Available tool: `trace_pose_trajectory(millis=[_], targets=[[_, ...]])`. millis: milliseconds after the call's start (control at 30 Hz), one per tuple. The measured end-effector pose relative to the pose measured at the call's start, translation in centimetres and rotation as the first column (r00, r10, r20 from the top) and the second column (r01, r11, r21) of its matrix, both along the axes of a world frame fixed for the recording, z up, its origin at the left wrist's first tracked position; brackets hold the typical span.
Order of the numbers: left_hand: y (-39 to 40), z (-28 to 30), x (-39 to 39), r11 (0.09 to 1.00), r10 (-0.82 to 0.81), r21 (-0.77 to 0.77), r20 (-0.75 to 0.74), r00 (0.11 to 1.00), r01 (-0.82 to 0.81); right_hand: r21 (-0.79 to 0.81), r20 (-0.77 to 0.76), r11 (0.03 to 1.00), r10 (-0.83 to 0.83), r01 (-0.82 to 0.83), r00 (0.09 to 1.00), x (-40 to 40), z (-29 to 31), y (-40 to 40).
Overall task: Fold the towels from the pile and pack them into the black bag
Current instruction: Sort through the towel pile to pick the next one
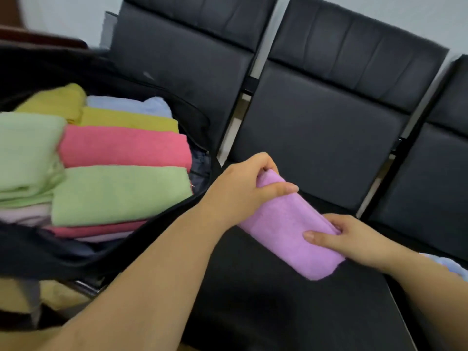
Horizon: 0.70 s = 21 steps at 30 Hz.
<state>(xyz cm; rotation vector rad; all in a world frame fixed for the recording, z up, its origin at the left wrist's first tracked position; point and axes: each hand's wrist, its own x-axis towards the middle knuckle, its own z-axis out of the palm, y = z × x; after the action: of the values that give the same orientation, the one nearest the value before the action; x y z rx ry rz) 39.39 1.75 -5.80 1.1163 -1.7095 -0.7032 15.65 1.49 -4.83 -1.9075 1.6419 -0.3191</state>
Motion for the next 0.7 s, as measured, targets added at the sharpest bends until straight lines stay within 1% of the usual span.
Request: trace_pose_trajectory(millis=[100, 200, 300, 400, 467, 533, 600, 700], targets=[[0.0, 0.5, 3.5, 0.994, 0.111, 0.031, -0.137, 0.984, -0.108, -0.020, 0.018, 0.999, 0.046, -0.046, 0.999, 2.9, 2.3, -1.7], [0.4, 0.8, 7.1, 0.980, 0.197, 0.087, -0.284, 0.938, -0.180, -0.029, 0.084, 0.995, 0.093, -0.091, 0.992, 6.2, 3.9, -3.4], [0.9, 0.5, 10.9, 0.967, 0.227, 0.207, -0.458, 0.859, -0.145, -0.079, 0.199, 0.989, 0.135, -0.122, 0.971, 9.9, 4.7, -5.0], [1.7, 0.1, 13.7, 0.954, 0.253, 0.284, -0.581, 0.773, -0.099, -0.117, 0.248, 0.984, 0.160, -0.135, 0.955, 13.9, 5.0, -6.3], [2.2, -0.1, 15.0, 0.945, 0.304, 0.285, -0.592, 0.746, -0.160, -0.136, 0.241, 0.973, 0.213, -0.185, 0.947, 16.4, 5.1, -6.9], [2.5, -0.2, 16.0, 0.916, 0.400, 0.248, -0.536, 0.744, -0.314, -0.161, 0.236, 0.963, 0.249, -0.215, 0.939, 18.7, 4.9, -7.6], [2.6, -0.2, 16.9, 0.859, 0.503, 0.212, -0.512, 0.696, -0.465, -0.172, 0.268, 0.970, 0.213, -0.171, 0.940, 20.6, 4.2, -8.4], [2.1, -0.2, 18.1, 0.774, 0.603, 0.224, -0.543, 0.584, -0.592, -0.195, 0.314, 0.979, 0.115, -0.055, 0.942, 23.1, 3.3, -8.9]])
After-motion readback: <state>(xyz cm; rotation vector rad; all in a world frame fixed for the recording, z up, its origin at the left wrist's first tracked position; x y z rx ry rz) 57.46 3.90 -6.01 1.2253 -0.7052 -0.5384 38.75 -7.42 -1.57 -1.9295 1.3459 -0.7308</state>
